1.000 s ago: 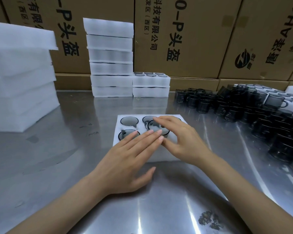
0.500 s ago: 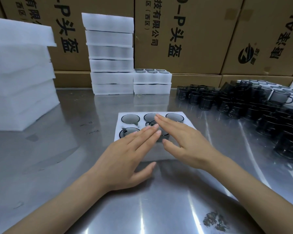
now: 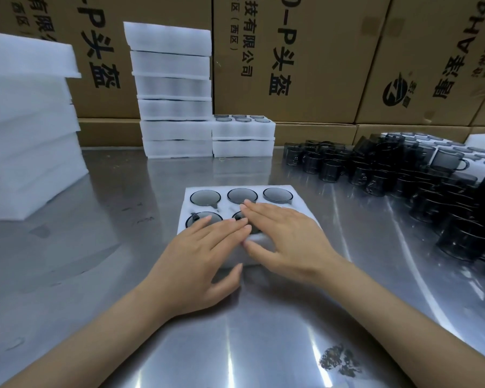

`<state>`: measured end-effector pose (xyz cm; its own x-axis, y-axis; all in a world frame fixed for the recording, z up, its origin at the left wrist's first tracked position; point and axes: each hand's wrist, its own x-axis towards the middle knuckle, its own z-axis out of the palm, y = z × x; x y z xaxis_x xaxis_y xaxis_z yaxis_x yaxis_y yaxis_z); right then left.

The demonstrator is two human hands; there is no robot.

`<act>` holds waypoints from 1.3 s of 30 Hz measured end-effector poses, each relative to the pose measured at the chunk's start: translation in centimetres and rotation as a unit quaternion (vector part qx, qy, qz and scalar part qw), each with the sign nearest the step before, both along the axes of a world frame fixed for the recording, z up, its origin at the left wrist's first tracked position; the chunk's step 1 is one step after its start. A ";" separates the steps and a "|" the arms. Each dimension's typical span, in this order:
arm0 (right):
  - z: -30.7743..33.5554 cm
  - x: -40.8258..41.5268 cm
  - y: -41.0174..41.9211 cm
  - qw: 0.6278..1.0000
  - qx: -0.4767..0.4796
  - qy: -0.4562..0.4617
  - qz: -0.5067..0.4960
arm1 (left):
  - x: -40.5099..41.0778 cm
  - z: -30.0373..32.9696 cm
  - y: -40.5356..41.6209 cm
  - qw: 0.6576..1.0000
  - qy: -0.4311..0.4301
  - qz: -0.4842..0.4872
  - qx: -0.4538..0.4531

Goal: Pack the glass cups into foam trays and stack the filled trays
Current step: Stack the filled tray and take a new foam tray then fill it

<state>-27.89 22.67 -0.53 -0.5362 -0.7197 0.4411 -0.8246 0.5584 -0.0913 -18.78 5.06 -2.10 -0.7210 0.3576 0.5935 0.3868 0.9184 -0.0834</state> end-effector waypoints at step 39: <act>-2.4 -21.7 5.7 0.924 -0.126 0.039 -0.360 | -0.8 0.1 -2.5 0.997 -0.017 -0.012 0.081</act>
